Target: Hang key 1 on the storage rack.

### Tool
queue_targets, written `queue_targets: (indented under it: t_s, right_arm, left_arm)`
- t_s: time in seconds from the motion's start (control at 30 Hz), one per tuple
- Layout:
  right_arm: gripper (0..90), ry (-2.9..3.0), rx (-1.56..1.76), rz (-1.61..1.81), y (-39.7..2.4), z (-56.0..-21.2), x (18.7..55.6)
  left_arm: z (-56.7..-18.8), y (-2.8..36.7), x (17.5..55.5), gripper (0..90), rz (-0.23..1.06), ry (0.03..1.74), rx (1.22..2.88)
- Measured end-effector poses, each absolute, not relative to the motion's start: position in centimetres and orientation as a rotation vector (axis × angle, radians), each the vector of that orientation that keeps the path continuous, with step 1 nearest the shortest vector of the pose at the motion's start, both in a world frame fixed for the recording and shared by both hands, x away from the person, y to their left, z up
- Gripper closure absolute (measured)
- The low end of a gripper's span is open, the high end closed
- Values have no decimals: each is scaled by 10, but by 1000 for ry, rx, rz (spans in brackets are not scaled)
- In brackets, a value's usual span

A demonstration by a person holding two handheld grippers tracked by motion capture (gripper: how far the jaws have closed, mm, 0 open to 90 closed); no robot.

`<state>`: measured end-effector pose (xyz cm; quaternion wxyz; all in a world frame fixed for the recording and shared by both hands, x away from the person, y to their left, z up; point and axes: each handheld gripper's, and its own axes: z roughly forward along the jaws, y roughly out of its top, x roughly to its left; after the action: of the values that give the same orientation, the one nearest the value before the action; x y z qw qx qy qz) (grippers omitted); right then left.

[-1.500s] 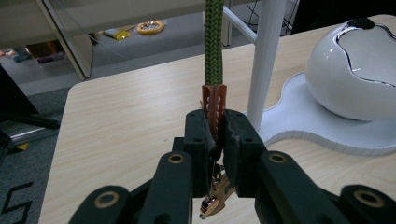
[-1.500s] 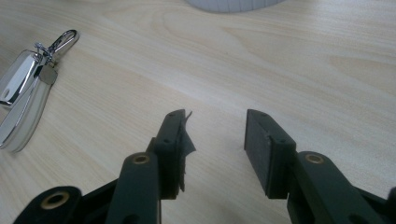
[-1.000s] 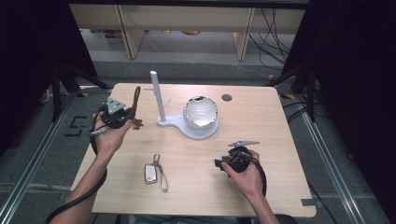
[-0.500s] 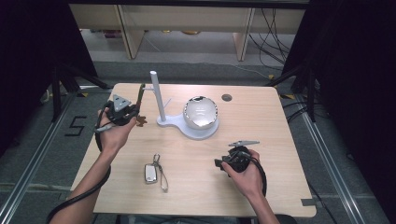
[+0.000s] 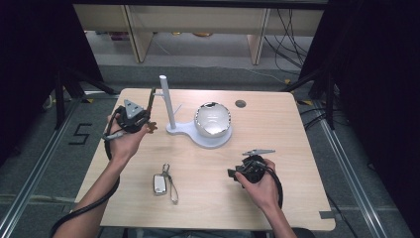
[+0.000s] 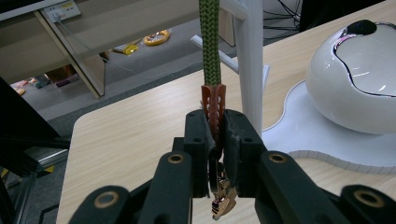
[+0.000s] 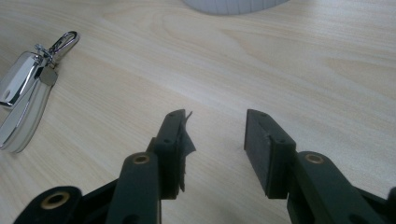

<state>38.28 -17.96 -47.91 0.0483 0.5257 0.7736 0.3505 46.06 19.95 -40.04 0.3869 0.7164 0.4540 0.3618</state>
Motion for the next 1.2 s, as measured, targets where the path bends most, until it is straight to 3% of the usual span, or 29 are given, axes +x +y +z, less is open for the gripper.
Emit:
queue_targets:
  t_s: [0.77,1.2]
  right_arm:
    - [594,2358,1615,1048,-182,-479,383]
    - [593,2345,1608,1079,-181,-480,383]
  left_arm:
    - [-404,183,469,840,909,1114,1857]
    - [-406,186,460,737,820,1107,1857]
